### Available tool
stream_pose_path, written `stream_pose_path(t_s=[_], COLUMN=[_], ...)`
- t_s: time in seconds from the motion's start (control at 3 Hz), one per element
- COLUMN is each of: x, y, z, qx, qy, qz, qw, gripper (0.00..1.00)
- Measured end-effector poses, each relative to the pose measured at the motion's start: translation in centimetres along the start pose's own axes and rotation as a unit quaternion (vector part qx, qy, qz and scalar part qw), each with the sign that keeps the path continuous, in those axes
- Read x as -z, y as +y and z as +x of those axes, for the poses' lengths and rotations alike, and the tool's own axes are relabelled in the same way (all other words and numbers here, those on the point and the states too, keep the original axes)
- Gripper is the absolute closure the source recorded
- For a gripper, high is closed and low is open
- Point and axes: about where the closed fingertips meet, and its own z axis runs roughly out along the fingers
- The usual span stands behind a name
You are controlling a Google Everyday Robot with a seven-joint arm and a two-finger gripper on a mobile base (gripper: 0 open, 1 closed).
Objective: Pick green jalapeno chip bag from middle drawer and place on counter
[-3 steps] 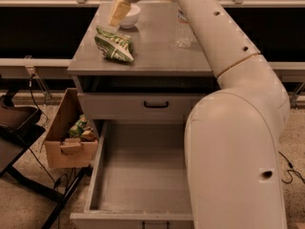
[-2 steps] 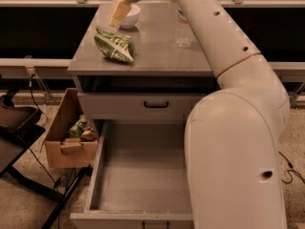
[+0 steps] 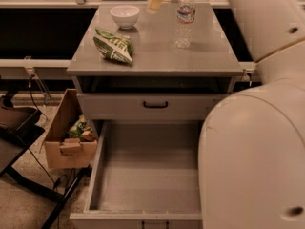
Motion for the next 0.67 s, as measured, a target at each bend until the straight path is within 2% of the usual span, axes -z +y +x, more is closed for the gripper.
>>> stream_pose_path(t_s=[0.33,0.67], x=[12.4,22.6], y=[0.5,2.1], z=[9.2,12.4], qx=[-0.099,-0.175], qy=[0.159,0.205], qz=[0.020,0.075], qw=[0.9820,0.9600], gripper=[0.00,0.00])
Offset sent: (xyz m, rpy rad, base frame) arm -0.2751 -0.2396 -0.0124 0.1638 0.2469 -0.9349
